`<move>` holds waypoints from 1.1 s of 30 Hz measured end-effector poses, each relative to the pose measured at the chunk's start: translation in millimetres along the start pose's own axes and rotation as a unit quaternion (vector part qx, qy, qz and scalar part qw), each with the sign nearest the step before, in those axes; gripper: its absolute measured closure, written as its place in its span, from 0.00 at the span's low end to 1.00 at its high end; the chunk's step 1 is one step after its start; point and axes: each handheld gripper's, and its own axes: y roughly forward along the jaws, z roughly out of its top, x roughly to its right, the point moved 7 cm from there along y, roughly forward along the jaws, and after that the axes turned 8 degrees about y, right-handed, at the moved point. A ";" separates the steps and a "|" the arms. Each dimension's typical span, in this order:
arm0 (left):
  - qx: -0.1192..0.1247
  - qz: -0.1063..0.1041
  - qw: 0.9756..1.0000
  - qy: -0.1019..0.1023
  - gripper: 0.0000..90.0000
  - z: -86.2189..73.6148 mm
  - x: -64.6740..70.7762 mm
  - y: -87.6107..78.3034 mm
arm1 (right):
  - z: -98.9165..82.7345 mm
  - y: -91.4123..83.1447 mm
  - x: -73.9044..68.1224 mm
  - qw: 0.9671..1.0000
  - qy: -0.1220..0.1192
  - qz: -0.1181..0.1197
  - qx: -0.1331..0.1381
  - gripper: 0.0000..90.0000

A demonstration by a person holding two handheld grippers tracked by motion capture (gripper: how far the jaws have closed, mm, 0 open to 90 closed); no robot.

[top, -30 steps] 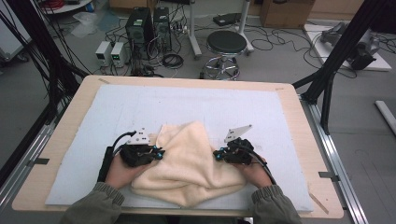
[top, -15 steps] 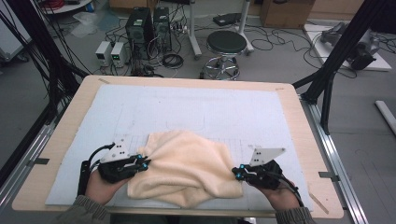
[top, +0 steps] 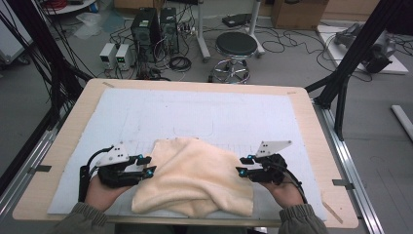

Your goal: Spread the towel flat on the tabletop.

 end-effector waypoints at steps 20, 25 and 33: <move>-0.056 0.012 0.998 -0.011 0.95 -4.9 -12.1 32.4 | 8.2 13.4 26.4 0.999 0.037 -0.006 -0.003 0.93; -0.030 0.012 0.999 -0.006 0.95 1.0 -3.1 8.0 | 31.4 -11.1 13.0 0.999 -0.004 -0.032 0.030 0.93; -0.059 -0.021 0.998 -0.016 0.94 -24.0 13.1 5.0 | -6.1 19.5 -4.9 0.999 -0.009 0.007 -0.043 0.92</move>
